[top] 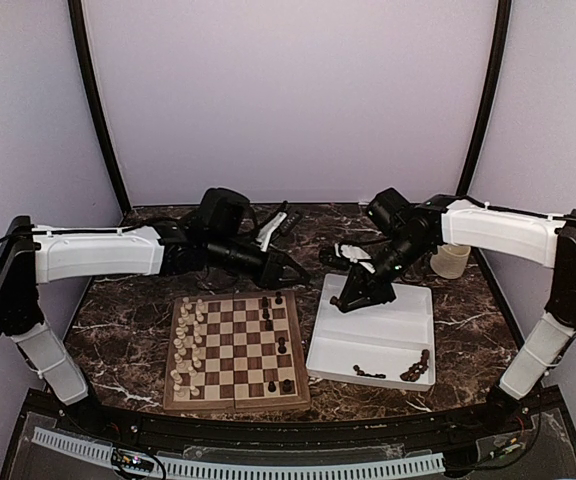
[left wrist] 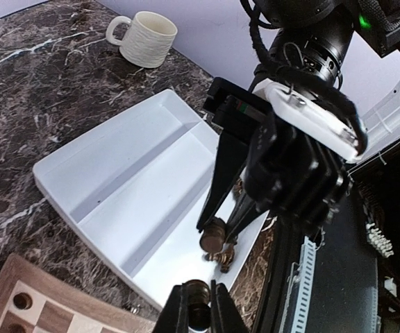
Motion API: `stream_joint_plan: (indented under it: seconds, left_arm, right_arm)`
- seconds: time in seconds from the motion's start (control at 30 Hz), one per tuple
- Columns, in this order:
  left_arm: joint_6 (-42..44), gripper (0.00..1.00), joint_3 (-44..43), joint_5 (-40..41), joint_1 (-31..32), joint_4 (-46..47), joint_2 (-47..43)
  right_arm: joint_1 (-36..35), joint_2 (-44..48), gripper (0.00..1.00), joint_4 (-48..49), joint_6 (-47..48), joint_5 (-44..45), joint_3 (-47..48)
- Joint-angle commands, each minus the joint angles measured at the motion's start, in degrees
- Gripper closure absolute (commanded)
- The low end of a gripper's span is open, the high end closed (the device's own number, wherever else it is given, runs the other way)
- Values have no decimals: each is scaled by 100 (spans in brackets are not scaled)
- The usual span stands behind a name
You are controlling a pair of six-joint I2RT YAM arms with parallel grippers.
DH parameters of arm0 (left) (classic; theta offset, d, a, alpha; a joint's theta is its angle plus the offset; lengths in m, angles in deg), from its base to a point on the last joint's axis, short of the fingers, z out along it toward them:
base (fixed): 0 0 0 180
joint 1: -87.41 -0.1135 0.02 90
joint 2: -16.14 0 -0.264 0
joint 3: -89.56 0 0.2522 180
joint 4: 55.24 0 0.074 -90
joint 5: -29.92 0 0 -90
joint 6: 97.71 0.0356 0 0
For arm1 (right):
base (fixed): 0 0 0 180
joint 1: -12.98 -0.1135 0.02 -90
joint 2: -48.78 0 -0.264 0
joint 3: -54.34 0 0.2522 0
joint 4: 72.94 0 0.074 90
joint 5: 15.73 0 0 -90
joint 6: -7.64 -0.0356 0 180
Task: Set up the chess pieces on the board
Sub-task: Pick up the pawn from the chess pile, then place the pawn on d7.
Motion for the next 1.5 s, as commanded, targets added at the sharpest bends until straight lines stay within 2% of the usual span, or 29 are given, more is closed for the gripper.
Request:
stream_joint_plan:
  seconds: [0.0, 0.23, 0.7, 1.47]
  left_arm:
    - [639, 99, -100, 801, -20, -1270, -504]
    - [793, 99, -33, 1382, -12, -2098, -432]
    - [949, 100, -214, 2134, 485, -3076, 65]
    - [1004, 98, -518, 2612, 661, -3194, 690]
  right_arm:
    - [23, 136, 88, 152, 52, 113, -186]
    - [23, 80, 88, 266, -51, 208, -239]
    - [14, 53, 87, 304, -117, 308, -256]
    - [16, 10, 87, 313, -110, 336, -276]
